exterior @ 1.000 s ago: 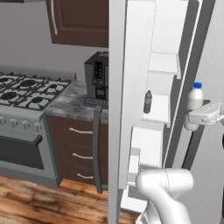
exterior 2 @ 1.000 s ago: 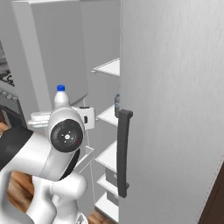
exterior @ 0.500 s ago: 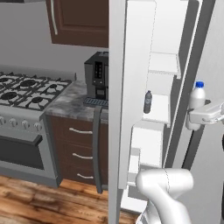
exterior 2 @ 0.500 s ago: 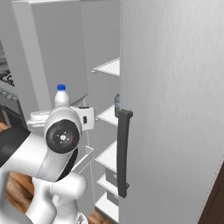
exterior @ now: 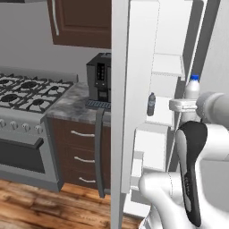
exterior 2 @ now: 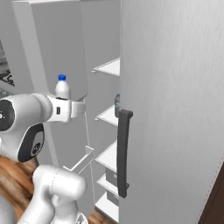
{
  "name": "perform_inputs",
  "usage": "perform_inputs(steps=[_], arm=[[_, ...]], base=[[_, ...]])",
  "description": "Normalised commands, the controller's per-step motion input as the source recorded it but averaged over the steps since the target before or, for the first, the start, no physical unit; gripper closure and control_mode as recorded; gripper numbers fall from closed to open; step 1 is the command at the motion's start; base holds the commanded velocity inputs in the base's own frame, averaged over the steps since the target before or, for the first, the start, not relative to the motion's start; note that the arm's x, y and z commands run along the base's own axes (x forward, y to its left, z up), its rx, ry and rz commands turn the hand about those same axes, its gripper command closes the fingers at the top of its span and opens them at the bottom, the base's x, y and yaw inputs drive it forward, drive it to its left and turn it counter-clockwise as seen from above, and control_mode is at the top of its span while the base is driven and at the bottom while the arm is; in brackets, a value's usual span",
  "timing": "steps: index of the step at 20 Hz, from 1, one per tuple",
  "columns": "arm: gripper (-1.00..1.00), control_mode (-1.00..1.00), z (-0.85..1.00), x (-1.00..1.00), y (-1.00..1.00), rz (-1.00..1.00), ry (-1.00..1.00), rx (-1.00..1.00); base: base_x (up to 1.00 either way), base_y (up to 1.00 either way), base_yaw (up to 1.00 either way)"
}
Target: Take the bottled waters from the counter and place them in the freezer to freeze. Close the freezer door after placing the bottles.
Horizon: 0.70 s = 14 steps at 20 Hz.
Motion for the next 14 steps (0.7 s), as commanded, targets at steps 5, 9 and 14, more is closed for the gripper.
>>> perform_inputs(steps=[5, 9, 14], arm=[[1.0, -1.0, 0.27, 0.0, -0.07, -0.19, 0.01, 0.09], [1.0, -1.0, 0.28, 0.03, 0.0, -0.2, 0.06, 0.12], [1.0, -1.0, 0.05, 0.03, 0.0, -0.03, 0.03, 0.31]], base=[[0.0, 0.0, 0.0], [0.0, 0.0, 0.0], [0.0, 0.0, 0.0]])
